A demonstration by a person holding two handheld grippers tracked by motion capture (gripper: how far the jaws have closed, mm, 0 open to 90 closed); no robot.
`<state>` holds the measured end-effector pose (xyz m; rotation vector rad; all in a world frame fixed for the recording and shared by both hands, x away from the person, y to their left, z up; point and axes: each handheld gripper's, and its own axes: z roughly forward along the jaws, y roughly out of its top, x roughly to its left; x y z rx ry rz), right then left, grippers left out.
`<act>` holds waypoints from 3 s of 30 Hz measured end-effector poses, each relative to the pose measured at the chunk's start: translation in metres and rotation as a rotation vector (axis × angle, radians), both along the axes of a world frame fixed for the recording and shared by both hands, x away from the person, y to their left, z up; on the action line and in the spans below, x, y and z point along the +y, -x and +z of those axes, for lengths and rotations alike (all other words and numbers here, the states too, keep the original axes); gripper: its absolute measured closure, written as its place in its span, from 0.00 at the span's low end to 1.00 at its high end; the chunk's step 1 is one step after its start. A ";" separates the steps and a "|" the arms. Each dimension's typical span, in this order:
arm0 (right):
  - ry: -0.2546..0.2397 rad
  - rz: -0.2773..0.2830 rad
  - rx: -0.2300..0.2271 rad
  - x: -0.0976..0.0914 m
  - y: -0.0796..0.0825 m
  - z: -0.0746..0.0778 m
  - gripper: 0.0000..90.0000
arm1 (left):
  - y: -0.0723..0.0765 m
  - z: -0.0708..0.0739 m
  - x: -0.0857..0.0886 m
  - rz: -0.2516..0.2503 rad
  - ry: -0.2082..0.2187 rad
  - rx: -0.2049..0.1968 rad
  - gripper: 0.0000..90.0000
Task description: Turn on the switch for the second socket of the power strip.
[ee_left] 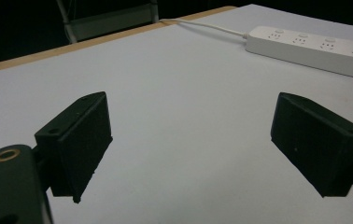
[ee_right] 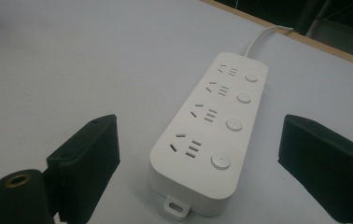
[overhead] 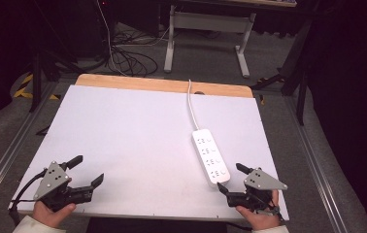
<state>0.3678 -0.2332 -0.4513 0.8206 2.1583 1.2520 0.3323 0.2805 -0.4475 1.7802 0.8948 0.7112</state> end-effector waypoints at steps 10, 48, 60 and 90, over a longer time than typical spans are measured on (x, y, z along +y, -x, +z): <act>0.005 -0.010 -0.007 -0.002 0.000 0.000 0.15 | 0.000 -0.001 -0.002 0.015 -0.012 0.000 0.14; 0.033 -0.038 0.019 0.005 -0.013 0.030 0.36 | 0.001 0.000 -0.001 0.036 -0.015 -0.021 0.14; 0.059 -0.019 0.011 0.024 -0.031 0.049 0.38 | 0.001 0.000 0.000 0.038 -0.014 -0.021 0.14; 0.079 -0.013 0.003 0.044 -0.064 0.056 0.69 | 0.001 0.001 0.002 0.041 0.002 -0.021 0.14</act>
